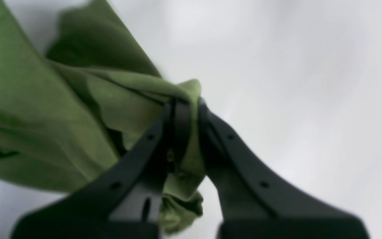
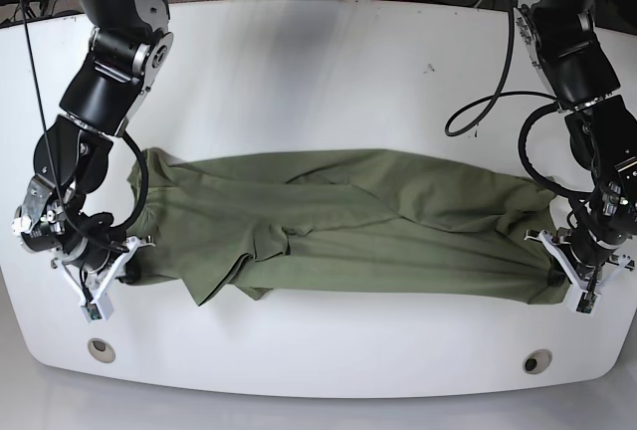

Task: Fold the T-shirt properly
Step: 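Lift the held shirt high with both grippers and swing it toward the robot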

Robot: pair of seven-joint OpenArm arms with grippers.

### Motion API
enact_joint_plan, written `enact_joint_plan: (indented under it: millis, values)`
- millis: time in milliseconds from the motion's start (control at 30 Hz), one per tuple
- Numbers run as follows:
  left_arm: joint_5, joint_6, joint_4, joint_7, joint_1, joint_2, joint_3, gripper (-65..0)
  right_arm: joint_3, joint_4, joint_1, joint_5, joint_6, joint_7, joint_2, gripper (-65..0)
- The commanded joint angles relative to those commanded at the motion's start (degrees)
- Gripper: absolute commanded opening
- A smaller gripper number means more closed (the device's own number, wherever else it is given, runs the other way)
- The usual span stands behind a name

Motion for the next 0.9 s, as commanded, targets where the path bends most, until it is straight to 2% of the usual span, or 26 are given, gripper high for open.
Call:
enact_joint_plan:
  millis: [300, 433, 633, 900]
  values:
    - [0.0, 0.0, 4.4, 0.9, -5.5, -0.1, 2.5, -65.0, -6.5, -0.4, 11.3, 0.2, 0.0, -1.9, 3.7, -65.0]
    - [0.0, 0.0, 5.9, 4.0, -11.2, -0.3, 2.5, -65.0, -8.6, -0.4, 19.1, 0.1, 0.0, -4.6, 4.6, -65.0]
    - [0.0, 0.0, 7.6, 9.5, -17.3, -0.1, 2.3, -65.0, -13.8, -2.4, 29.2, 0.2, 0.0, -5.7, 6.4, -65.0]
    - [0.2, 0.1, 14.8, 10.3, -21.5, -0.1, -1.3, -65.0, -18.5, -3.8, 42.4, 0.4, 0.0, -8.4, 8.4, -65.0]
